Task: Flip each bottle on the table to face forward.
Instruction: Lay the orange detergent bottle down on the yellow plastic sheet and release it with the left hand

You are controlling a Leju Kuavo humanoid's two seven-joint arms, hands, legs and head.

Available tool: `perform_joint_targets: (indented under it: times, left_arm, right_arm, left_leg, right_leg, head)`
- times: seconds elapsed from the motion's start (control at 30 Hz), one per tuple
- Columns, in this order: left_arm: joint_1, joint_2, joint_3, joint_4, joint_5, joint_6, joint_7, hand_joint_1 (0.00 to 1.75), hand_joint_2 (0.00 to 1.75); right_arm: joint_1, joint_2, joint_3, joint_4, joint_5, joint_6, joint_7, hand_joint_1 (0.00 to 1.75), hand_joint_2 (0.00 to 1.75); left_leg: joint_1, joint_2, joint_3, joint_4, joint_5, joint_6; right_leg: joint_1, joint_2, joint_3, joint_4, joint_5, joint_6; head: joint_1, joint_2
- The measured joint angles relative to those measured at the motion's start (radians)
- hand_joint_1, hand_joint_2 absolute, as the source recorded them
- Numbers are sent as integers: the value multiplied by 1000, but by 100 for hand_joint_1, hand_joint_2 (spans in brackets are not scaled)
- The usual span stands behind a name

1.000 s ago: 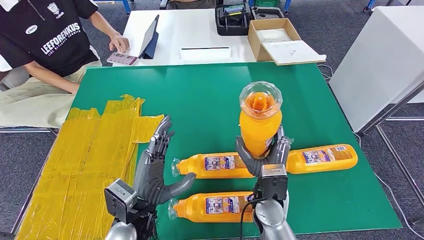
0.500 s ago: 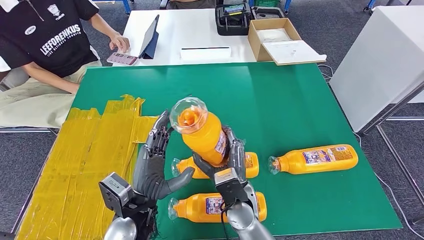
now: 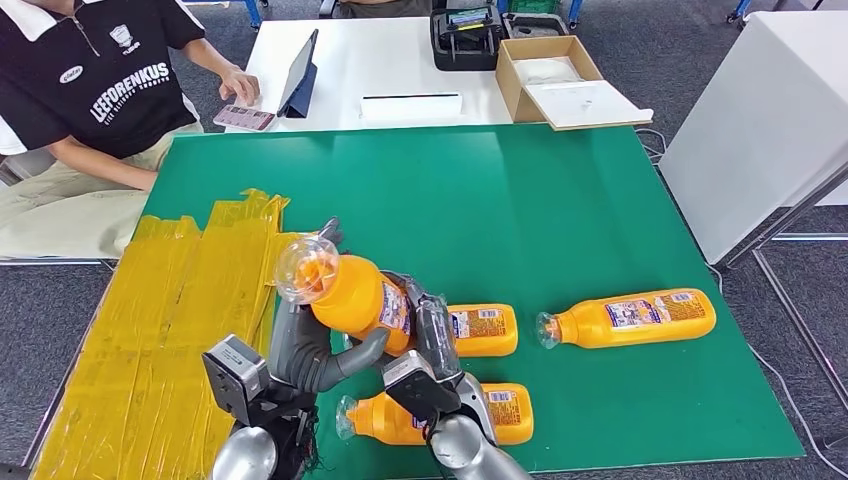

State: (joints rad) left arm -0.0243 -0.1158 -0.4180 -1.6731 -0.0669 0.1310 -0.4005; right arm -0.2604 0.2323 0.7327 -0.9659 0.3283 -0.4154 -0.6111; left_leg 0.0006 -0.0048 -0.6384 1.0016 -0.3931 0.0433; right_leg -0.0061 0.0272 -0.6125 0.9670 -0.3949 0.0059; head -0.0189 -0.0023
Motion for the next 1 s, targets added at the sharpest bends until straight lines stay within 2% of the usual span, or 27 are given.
perform_joint_targets:
  times: [0.27,0.53,1.0]
  left_arm:
    - [8,2,7,4,2,2,-7,0,175]
    - [18,2,23,5,2,-11,-11,0,175]
    - [18,2,45,5,13,-9,-7,0,175]
  right_arm:
    - [-18,10,22,60,14,-9,-1,175,175]
    - [-51,34,42,133,68,-66,-1,175,175]
    - [-77,48,66,173,85,-78,11,175,175]
  left_leg:
    - [0,0,0,0,0,0]
    - [0,0,0,0,0,0]
    - [0,0,0,0,0,0]
  right_leg:
    - [0,0,0,0,0,0]
    - [0,0,0,0,0,0]
    - [0,0,0,0,0,0]
  head:
    - [0,0]
    - [0,0]
    - [0,0]
